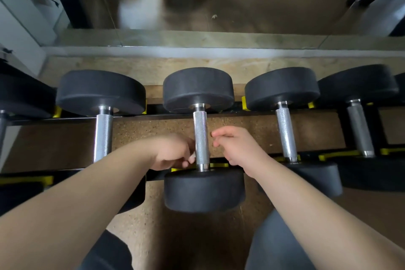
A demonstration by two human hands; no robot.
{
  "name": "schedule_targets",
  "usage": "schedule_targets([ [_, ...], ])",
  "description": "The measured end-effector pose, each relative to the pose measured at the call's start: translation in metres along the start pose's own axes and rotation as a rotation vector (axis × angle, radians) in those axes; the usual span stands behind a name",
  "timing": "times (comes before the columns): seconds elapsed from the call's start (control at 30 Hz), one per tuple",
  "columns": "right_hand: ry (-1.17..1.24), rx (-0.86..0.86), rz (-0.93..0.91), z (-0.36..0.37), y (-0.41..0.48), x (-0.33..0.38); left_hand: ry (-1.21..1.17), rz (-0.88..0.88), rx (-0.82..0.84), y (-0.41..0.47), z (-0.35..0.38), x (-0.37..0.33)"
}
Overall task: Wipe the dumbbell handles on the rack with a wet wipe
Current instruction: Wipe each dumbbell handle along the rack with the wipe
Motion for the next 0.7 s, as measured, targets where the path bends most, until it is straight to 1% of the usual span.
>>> schedule_targets([
  [0.07, 0.007, -0.003, 0.019, 0.001, 0.001, -0.004, -0.189, 0.015, -0.013, 0.002, -0.002, -0.006],
  [0.17, 0.062, 0.009, 0.029, -0.003, 0.004, -0.005, -0.522, 0.094, -0.124, 0.010, -0.010, -0.022],
  [0.2, 0.071, 0.018, 0.023, -0.005, 0.006, -0.004, -0.557, 0.130, -0.155, 0.013, -0.011, -0.026],
  [0.23, 0.063, 0.024, 0.013, -0.008, 0.007, -0.002, -0.518, 0.147, -0.173, 0.013, -0.011, -0.027],
  [0.27, 0.033, 0.029, -0.003, -0.011, 0.009, -0.001, -0.411, 0.142, -0.185, 0.011, -0.009, -0.025],
  [0.3, -0.016, 0.042, -0.029, -0.012, 0.011, 0.001, -0.234, 0.120, -0.187, 0.007, -0.007, -0.020],
  [0.37, -0.127, 0.085, -0.077, -0.011, 0.015, 0.005, 0.237, 0.053, -0.150, -0.001, -0.001, -0.003],
  [0.4, -0.177, 0.100, -0.093, -0.009, 0.016, 0.006, 0.391, 0.037, -0.128, -0.006, 0.000, 0.004],
  [0.43, -0.221, 0.109, -0.104, -0.006, 0.018, 0.005, 0.429, 0.040, -0.119, -0.009, 0.001, 0.008],
  [0.47, -0.252, 0.117, -0.111, -0.004, 0.020, 0.004, 0.383, 0.052, -0.120, -0.010, 0.000, 0.008],
  [0.6, -0.293, 0.215, -0.108, 0.008, 0.018, -0.005, 0.018, 0.102, -0.133, -0.004, -0.005, 0.002],
  [0.7, -0.183, 0.259, -0.058, 0.012, 0.017, -0.009, -0.203, 0.135, -0.188, 0.000, -0.009, 0.002],
])
Point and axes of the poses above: each hand's wrist, its own y-axis towards the middle knuckle, its own z-axis out of the palm, x = y × z, the point moved 5 cm from there along y, towards the middle knuckle, and after that the axes turned 8 degrees about y, right-handed, at the moved point
